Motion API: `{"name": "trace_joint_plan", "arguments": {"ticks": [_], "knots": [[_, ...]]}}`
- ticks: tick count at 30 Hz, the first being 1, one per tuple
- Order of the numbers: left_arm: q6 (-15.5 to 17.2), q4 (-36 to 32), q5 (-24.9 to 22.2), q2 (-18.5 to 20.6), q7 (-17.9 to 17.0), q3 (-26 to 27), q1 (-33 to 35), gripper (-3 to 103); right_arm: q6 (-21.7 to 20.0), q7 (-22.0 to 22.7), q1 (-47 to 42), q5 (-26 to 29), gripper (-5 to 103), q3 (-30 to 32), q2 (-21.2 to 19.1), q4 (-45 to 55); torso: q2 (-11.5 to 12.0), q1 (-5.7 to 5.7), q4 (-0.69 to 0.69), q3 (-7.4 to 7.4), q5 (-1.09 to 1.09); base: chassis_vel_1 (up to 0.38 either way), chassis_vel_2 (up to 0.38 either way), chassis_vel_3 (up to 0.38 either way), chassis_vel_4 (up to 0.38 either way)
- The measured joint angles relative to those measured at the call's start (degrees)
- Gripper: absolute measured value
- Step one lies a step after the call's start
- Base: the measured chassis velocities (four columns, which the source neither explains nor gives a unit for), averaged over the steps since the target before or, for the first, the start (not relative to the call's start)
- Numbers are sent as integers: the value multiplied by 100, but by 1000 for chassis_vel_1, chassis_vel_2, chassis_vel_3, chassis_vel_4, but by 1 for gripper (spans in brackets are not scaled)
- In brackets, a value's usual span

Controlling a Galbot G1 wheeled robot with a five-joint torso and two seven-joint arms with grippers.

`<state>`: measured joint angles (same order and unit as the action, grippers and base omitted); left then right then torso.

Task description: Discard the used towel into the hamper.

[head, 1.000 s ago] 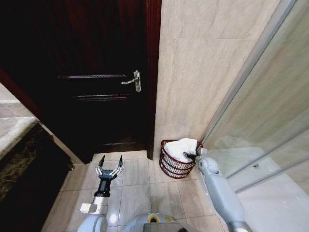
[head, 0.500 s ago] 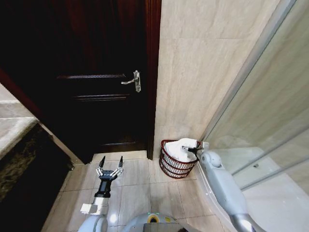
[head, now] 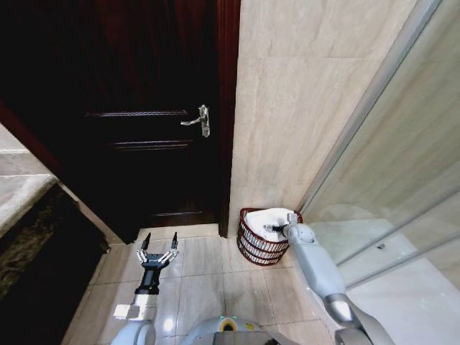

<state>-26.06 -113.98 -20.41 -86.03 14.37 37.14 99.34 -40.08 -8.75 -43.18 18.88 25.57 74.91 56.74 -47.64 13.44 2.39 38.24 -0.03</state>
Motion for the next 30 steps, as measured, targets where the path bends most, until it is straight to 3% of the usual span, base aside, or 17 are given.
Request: {"name": "trace_joint_plan", "arguments": {"ticks": [5, 11, 14, 20, 25, 30], "knots": [[-1, -1, -2, -30, -3, 11, 8, 100, 97, -81, 219, -227, 100, 127, 218, -514, 0, 1, 1, 1, 3, 0, 0, 0, 0], [-5, -18, 0, -66, -11, 11, -7, 100, 110, 69, 221, -170, 100, 154, 208, -396, 0, 1, 3, 2, 6, 0, 0, 0, 0], [-5, -70, 0, -68, -45, 9, 1, 100, -91, 162, -61, 201, 100, 152, -102, 442, 0, 2, 0, 3, 5, 0, 0, 0, 0], [-45, -72, 71, -138, -69, -45, 34, 100, -169, 13, -265, 374, 100, -105, -496, 1020, -1, 2, -4, 2, 3, 0, 0, 0, 0], [-54, -70, 155, -213, -70, -75, 95, 100, -27, -133, 68, 211, 100, -273, -388, 396, -1, 2, 3, 2, 4, 0, 0, 0, 0], [-44, -78, 160, -199, -99, -29, 82, 100, 313, -245, 640, -288, 100, -299, 58, -845, -1, 1, 1, 2, 1, 0, 0, 0, 0]]}}
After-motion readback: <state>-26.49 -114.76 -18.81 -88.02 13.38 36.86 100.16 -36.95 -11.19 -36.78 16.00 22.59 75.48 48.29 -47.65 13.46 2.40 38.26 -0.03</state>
